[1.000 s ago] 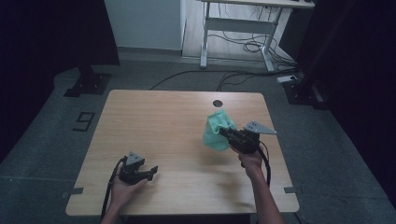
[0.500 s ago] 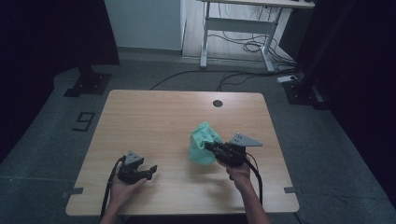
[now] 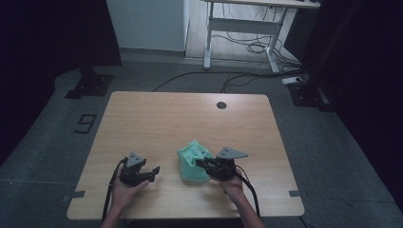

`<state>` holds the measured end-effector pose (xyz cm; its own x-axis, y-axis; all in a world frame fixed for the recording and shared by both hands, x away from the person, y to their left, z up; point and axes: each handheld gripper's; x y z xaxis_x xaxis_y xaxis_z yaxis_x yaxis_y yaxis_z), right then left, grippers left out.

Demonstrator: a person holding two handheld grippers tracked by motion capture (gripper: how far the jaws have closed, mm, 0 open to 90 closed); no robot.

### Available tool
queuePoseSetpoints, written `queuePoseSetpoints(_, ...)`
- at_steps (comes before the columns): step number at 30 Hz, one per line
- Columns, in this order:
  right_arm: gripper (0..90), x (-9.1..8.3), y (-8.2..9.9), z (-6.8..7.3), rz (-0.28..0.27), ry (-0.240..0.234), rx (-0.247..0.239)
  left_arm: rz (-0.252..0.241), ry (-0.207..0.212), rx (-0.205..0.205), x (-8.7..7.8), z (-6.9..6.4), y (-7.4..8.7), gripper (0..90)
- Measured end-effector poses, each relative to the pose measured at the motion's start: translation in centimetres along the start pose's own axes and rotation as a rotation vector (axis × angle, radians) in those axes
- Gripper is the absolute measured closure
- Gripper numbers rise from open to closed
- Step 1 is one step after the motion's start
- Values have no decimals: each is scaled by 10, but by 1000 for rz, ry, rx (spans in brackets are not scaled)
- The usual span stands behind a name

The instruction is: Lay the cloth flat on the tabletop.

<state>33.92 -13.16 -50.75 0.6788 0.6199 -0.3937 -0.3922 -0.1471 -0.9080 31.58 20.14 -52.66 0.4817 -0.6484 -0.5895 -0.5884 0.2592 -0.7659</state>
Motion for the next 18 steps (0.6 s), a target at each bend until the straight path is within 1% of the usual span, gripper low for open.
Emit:
queuePoseSetpoints(3, 771, 3, 6, -3, 15, 12, 12, 2, 3, 6, 0, -1, 0, 305)
queuePoseSetpoints(4, 769, 4, 10, -7, 30, 39, 11, -1, 5, 6, 0, -2, 0, 305)
queuePoseSetpoints(6, 764, 5, 13, -9, 43, 46, 19, -2, 5, 11, 1, -4, -1, 305)
queuePoseSetpoints(11, 722, 12, 22, -10, 112, 99, -11, 1, 3, 15, 1, -7, -1, 306)
queuePoseSetpoints(12, 708, 14, 24, -11, 123, 111, -22, 3, 3, 15, 1, -7, -1, 305)
queuePoseSetpoints(13, 708, 14, 24, -11, 123, 111, -22, 3, 3, 15, 1, -7, -1, 305)
queuePoseSetpoints(14, 658, 16, 29, -15, 131, 115, -11, 2, 4, 18, 1, -8, -1, 305)
queuePoseSetpoints(16, 577, 15, 30, -19, 137, 122, -4, 7, 5, 20, 2, -8, -1, 305)
queuePoseSetpoints(18, 457, 12, 29, -20, 118, 145, -3, 12, 6, 21, 3, -8, -1, 305)
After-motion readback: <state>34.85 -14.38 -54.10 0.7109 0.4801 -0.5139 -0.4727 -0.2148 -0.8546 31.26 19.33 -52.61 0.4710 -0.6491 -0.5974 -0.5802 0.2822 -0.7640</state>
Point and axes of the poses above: each handheld gripper's, and its own axes: x roughly forward along the jaws, y roughly out of its underside, z roughly to its left, and after that the axes turned 15 degrees about y, right-handed
